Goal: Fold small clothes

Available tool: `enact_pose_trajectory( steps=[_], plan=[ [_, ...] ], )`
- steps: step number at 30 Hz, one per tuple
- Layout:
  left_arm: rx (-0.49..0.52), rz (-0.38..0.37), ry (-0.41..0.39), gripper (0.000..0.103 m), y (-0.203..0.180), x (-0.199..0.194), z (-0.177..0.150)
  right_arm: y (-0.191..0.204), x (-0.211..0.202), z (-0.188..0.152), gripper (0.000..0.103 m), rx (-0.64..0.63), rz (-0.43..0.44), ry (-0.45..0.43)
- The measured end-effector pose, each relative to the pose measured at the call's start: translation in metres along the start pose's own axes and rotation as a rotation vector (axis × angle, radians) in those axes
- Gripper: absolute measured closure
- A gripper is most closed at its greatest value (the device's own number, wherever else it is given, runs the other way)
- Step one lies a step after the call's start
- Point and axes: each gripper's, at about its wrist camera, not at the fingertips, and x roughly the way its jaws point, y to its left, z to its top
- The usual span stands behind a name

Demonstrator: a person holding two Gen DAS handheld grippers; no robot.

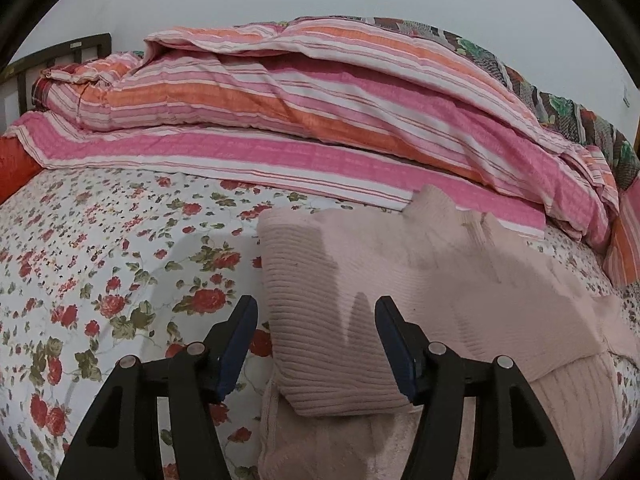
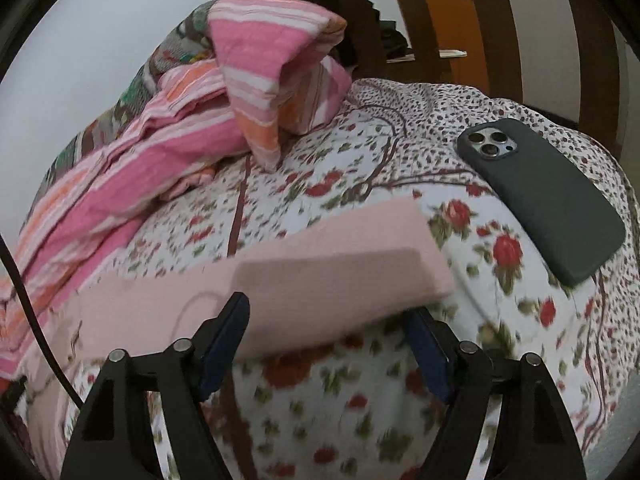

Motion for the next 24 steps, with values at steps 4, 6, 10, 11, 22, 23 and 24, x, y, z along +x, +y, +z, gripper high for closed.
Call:
enact_pose_trajectory(
  steps=[4,6,10,11,22,23,24],
  plan=[
    [-0.01,-0.014,-0.011,0.044,0.003,-0.003,0.001,0.011,0.002,0.009,0.098,-0.082,-0.062,-0.007],
    [-0.024,-0.024,-0.025,0.044,0.006,-0.007,0.001,0.026,-0.008,0.014,0.098,-0.137,-0.084,-0.045],
    [-0.052,-0.028,-0.045,0.044,0.018,-0.016,0.002,0.074,-0.039,0.025,0.098,-0.243,-0.079,-0.145],
    [-0.055,-0.023,-0.05,0.044,0.022,-0.018,0.003,0.089,-0.046,0.028,0.098,-0.263,-0.063,-0.158],
    [-0.173,-0.048,-0.07,0.036,0.083,-0.041,0.003,0.318,-0.088,0.011,0.098,-0.452,0.228,-0.163],
    [-0.18,-0.047,-0.07,0.036,0.088,-0.042,0.003,0.351,-0.089,0.0,0.098,-0.484,0.269,-0.148],
    [-0.183,-0.044,-0.073,0.036,0.09,-0.042,0.004,0.372,-0.09,-0.008,0.098,-0.5,0.295,-0.139]
  ],
)
